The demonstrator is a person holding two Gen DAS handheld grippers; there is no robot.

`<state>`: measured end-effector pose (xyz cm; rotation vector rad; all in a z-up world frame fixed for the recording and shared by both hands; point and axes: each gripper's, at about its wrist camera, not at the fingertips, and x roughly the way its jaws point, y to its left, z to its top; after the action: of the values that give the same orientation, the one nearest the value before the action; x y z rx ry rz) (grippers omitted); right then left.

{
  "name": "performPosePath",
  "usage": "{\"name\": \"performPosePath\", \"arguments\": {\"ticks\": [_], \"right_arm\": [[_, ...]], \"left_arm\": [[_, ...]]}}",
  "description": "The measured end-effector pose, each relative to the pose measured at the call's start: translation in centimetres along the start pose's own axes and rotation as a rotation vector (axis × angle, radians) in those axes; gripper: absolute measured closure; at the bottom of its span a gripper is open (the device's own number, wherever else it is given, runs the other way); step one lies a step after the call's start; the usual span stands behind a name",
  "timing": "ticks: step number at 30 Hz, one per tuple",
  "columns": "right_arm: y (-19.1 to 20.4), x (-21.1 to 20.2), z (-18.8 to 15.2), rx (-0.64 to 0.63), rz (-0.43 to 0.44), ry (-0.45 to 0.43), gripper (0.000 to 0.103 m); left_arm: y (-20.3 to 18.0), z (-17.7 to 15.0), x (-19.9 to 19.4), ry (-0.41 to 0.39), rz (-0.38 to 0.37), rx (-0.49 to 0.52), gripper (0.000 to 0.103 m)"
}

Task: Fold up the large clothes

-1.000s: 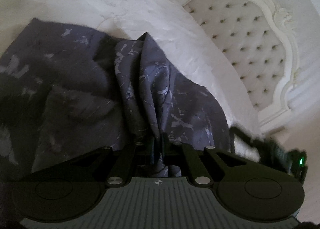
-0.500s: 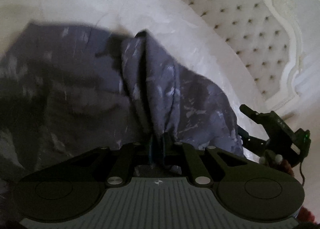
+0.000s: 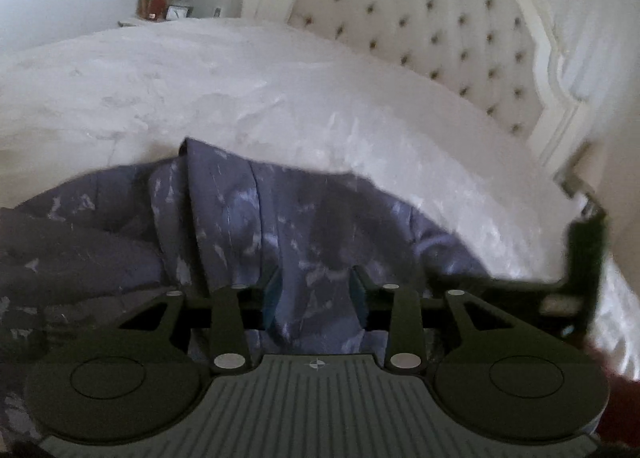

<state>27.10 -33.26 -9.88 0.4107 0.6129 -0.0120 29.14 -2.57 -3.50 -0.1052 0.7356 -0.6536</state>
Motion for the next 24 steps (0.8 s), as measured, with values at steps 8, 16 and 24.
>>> {"name": "performPosePath", "arguments": {"ticks": [8, 16, 24], "right_arm": [[4.6, -4.4, -0.7, -0.205, -0.008, -0.189, 0.051], [4.4, -0.1, -3.7, -0.250, -0.064, -0.013, 0.051], [4.1, -1.8, -4.4, -0.258, -0.020, -0.019, 0.021]], "left_arm": [[1.0, -2.6, 0.7, 0.030, 0.062, 0.007, 0.066], [1.2, -4.6, 1.8, 0.014, 0.097, 0.107, 0.066], [1.0, -4.3, 0.5, 0.010, 0.003, 0.034, 0.019]]}}
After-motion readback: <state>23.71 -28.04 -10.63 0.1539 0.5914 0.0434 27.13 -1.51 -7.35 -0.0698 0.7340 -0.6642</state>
